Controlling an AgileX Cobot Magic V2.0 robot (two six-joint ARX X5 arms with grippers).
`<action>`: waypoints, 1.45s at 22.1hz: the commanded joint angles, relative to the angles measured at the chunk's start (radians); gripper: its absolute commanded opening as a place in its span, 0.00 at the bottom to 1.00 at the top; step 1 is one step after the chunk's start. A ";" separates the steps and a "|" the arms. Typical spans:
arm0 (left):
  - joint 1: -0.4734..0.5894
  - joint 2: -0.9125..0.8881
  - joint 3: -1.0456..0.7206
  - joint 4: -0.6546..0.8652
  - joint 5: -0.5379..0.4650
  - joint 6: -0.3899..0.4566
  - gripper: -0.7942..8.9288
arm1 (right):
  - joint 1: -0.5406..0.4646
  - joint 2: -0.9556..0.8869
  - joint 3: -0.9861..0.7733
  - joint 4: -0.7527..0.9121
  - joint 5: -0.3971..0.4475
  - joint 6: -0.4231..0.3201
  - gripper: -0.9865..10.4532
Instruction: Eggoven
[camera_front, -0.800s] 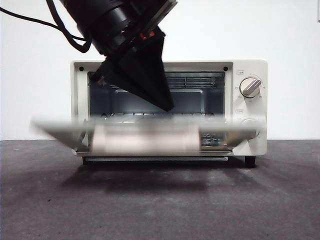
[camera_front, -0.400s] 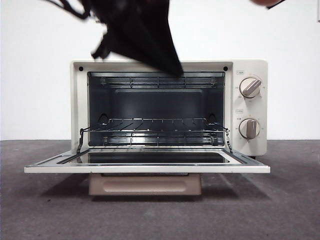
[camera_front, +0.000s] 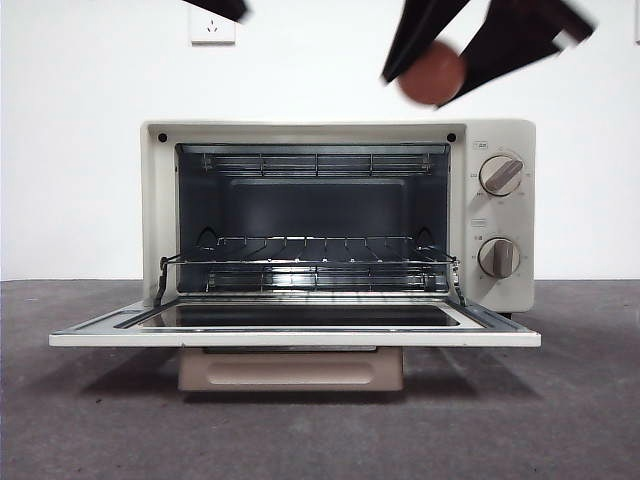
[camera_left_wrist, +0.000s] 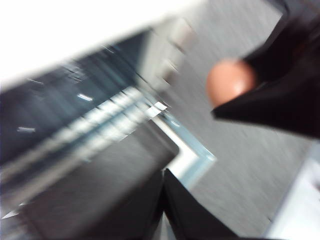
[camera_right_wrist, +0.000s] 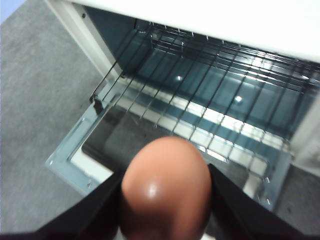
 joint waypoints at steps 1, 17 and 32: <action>0.058 -0.051 -0.035 -0.017 0.006 0.000 0.09 | -0.016 0.079 0.011 0.057 -0.032 0.009 0.09; 0.467 -0.279 -0.362 0.012 0.334 0.007 0.09 | -0.120 0.400 0.012 0.309 -0.045 0.000 0.09; 0.472 -0.278 -0.367 0.032 0.334 0.004 0.09 | -0.126 0.458 0.012 0.327 -0.090 -0.004 0.22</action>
